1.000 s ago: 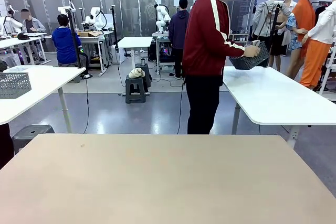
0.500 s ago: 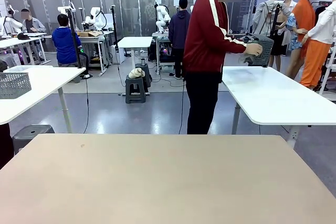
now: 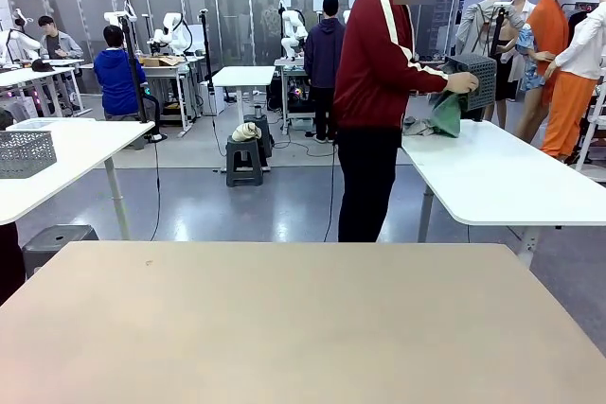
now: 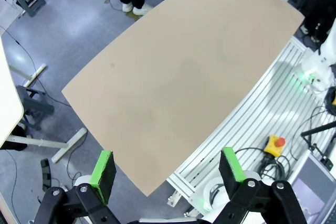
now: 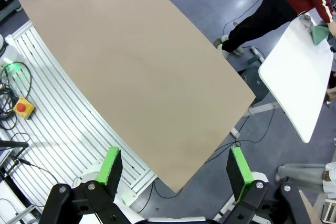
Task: Fold the towels and place them in the basket.
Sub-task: When a person lays out a Towel with hook on the table, fold it in half twice.
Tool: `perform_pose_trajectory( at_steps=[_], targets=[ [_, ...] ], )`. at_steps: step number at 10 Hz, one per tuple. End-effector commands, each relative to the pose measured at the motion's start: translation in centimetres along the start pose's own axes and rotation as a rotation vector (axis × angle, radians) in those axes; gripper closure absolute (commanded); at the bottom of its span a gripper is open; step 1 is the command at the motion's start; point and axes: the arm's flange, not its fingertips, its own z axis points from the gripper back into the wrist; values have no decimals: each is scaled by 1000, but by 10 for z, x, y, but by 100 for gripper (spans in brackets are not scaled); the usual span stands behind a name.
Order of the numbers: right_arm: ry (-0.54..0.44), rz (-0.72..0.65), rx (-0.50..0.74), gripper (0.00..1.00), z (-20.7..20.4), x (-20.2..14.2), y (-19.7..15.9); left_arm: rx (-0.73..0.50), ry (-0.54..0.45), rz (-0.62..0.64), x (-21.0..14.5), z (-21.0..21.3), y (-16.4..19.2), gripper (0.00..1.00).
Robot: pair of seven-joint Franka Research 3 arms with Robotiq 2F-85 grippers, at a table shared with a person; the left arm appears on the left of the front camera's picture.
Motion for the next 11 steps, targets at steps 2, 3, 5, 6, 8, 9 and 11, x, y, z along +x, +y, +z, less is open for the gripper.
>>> perform_pose_trajectory(
  at_steps=[2, 3, 5, 6, 8, 9, 11],
  targets=[
    [-8, 3, -1, 0, 5, -7, 4, 1, 0, -1, 0, 2, -1, 0],
    [-8, 3, -1, 0, 5, -7, 4, 1, 0, -1, 0, 2, -1, 0],
    [-8, 3, -1, 0, 5, -7, 4, 1, 0, -1, 0, 2, -1, 0],
    [-8, 3, -1, 0, 5, -7, 4, 1, 0, -1, 0, 2, -1, 0],
    [-8, 3, -1, 0, 5, -7, 4, 1, 0, -1, 0, 2, -1, 0],
    [-8, 3, -1, 0, 5, -7, 4, 1, 0, -1, 0, 2, -1, 0],
    [-8, 3, -1, 0, 5, -7, 4, 1, 0, -1, 0, 2, -1, 0]
  ],
)
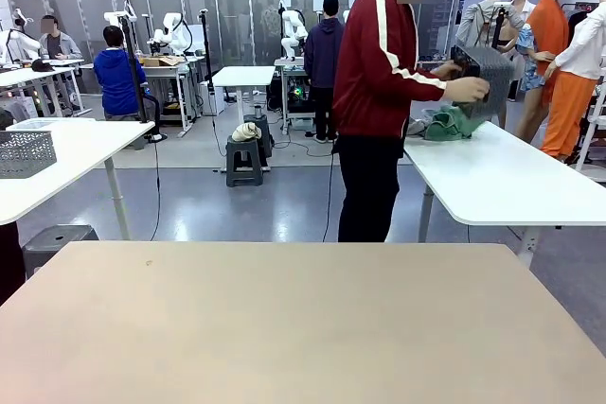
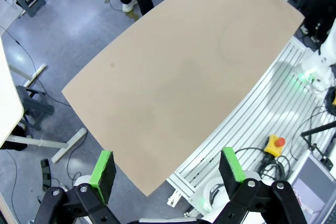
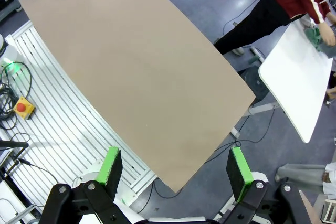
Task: Fold the towels and place them in the basket.
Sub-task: When a person lays out a Towel with hook on the table, fold it in half twice.
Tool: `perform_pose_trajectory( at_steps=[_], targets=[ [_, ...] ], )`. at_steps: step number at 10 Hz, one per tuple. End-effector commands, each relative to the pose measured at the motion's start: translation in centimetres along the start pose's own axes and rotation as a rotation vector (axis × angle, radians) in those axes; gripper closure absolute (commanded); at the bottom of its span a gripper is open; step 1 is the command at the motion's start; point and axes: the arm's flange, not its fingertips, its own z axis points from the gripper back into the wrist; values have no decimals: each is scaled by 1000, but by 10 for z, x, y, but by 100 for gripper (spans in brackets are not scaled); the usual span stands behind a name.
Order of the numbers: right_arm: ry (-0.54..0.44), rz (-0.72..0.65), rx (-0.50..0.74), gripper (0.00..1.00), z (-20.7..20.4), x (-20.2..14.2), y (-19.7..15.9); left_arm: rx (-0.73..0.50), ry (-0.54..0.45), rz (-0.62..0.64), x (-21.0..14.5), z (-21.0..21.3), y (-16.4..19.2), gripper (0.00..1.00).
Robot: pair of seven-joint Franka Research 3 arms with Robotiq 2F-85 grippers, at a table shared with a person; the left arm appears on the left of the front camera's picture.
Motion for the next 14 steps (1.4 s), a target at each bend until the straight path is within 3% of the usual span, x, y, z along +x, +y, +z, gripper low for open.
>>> perform_pose_trajectory(
  at_steps=[1, 14],
  targets=[
    [-8, 3, -1, 0, 5, -7, 4, 1, 0, -1, 0, 2, -1, 0],
    [-8, 3, -1, 0, 5, -7, 4, 1, 0, -1, 0, 2, -1, 0]
  ],
)
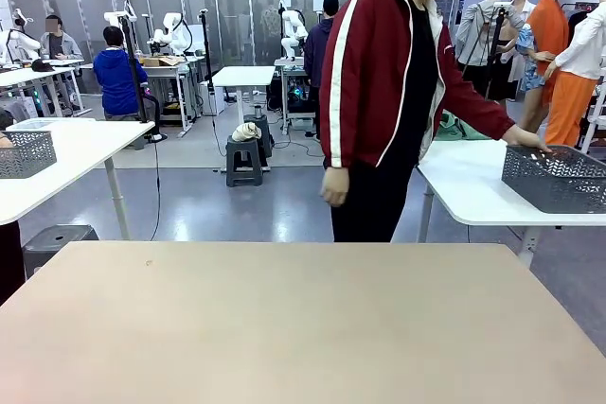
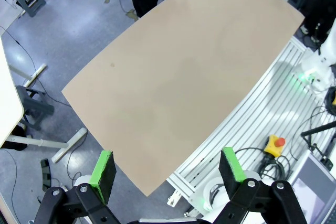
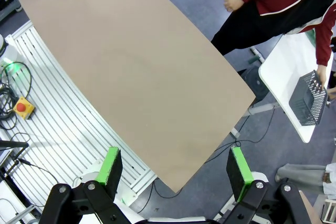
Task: Fold the towels and place them in the basket.
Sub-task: When a person lays out a Towel with hook on the table, fold it in half twice.
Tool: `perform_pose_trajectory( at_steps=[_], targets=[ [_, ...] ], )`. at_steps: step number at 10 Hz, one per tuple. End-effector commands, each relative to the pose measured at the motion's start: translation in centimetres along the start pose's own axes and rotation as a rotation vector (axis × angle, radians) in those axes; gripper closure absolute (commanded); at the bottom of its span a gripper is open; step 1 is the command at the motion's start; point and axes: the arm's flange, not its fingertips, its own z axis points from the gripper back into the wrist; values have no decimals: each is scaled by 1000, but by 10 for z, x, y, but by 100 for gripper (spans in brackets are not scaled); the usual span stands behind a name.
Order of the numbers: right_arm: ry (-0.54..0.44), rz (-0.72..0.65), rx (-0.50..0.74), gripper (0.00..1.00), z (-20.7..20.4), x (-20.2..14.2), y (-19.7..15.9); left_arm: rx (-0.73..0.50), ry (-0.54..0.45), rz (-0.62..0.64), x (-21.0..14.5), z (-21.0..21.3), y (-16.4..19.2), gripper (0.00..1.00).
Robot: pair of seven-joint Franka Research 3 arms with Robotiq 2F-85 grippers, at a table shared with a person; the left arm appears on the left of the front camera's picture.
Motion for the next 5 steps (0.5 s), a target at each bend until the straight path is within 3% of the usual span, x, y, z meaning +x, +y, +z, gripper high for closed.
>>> perform_pose_trajectory(
  at_steps=[1, 5],
  targets=[
    [-8, 3, -1, 0, 5, -7, 4, 1, 0, -1, 0, 2, -1, 0],
    [-8, 3, -1, 0, 5, -7, 4, 1, 0, -1, 0, 2, -1, 0]
  ],
)
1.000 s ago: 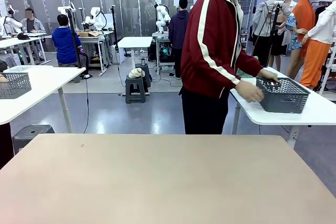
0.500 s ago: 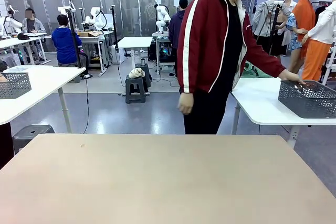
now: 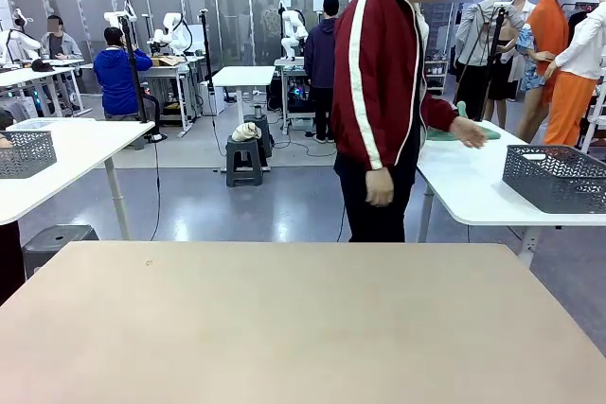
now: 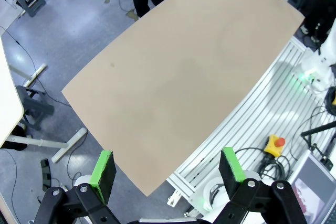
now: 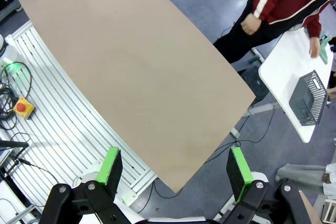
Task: Fold the towels and place them in the basket.
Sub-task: When a person lays out a Towel with hook on the table, fold it in half twice.
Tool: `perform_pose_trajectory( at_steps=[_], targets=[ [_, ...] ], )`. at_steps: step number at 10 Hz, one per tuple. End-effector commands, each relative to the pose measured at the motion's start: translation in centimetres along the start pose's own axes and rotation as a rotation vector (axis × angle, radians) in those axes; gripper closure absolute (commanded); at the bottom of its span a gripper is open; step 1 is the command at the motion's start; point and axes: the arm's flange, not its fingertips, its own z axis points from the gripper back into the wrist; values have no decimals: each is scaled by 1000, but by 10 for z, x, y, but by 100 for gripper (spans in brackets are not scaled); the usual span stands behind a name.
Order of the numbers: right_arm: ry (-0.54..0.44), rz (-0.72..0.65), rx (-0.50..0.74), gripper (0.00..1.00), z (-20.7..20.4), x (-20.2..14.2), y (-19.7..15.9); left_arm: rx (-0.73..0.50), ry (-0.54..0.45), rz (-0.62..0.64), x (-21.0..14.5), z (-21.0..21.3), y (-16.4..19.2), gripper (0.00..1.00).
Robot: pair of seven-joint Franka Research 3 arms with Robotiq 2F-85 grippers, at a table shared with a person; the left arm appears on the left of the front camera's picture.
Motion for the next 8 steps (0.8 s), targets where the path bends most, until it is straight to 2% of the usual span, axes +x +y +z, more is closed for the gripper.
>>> perform_pose_trajectory(
  at_steps=[1, 8],
  targets=[
    [-8, 3, -1, 0, 5, -7, 4, 1, 0, -1, 0, 2, -1, 0],
    [-8, 3, -1, 0, 5, -7, 4, 1, 0, -1, 0, 2, -1, 0]
  ],
)
